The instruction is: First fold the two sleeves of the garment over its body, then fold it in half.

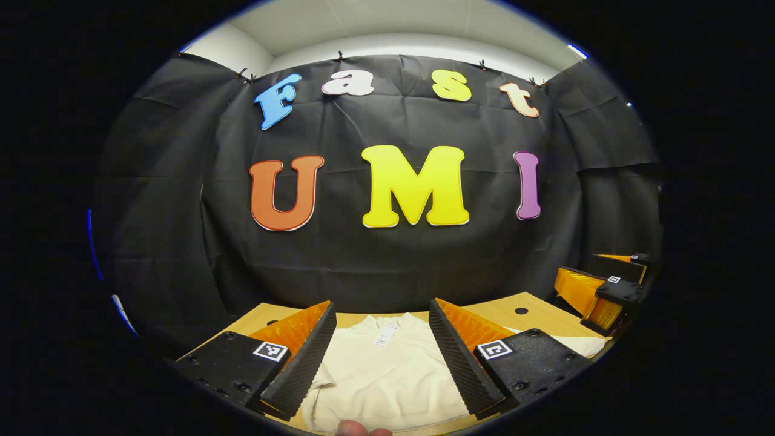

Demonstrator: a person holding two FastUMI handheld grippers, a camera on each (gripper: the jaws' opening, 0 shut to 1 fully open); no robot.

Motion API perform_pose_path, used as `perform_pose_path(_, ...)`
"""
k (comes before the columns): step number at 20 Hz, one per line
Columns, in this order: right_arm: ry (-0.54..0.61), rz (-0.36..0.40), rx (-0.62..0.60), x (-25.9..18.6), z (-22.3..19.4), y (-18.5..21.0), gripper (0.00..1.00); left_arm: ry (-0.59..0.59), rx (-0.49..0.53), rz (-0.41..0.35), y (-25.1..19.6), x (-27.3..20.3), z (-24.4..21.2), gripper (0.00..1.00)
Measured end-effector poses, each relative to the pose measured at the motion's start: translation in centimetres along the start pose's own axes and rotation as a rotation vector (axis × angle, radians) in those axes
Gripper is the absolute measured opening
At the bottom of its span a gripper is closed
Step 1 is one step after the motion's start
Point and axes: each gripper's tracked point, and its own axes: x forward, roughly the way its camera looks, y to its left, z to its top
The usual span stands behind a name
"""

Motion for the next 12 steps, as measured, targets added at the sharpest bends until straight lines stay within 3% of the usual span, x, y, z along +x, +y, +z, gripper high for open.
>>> perform_pose_path(5,0.083,-0.034,-0.017,-1.0,-2.7,-5.4,0.96,0.025,-0.006,-0.033,-2.1,-0.4,-0.6,0.97)
perform_pose_path(12,0.210,-0.176,-0.058,-3.8,-8.6,-17.5,0.96,0.060,0.009,-0.138,-7.3,-0.3,-1.9,0.98)
